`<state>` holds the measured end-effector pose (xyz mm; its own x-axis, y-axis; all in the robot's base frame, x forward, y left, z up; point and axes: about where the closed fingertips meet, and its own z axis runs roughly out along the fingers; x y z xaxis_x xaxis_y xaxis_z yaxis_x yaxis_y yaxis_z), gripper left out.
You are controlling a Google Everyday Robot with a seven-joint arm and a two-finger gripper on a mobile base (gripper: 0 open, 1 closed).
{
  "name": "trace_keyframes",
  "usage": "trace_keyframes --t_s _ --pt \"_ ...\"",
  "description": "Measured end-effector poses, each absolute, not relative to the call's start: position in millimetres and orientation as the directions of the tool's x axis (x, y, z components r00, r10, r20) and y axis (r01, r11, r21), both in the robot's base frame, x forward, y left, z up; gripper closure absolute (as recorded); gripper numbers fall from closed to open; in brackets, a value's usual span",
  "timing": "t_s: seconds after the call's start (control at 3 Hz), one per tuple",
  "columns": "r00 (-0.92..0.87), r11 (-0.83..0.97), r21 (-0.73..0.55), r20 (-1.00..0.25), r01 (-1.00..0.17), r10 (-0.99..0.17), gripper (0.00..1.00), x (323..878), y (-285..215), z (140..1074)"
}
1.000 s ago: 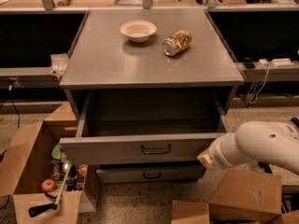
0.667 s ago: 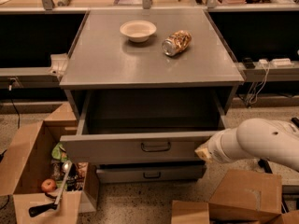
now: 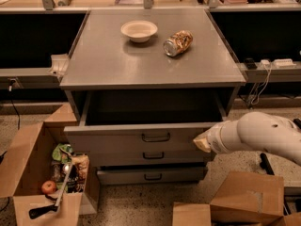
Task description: Close top drawer
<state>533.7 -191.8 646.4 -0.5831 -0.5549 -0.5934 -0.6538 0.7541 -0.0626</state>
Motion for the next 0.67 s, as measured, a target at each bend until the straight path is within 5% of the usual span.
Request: trace_keyframes --t_s 0.67 --pt "-0.561 0.766 -0.066 -0.642 -0.639 -0.523 1.0 573 -192 655"
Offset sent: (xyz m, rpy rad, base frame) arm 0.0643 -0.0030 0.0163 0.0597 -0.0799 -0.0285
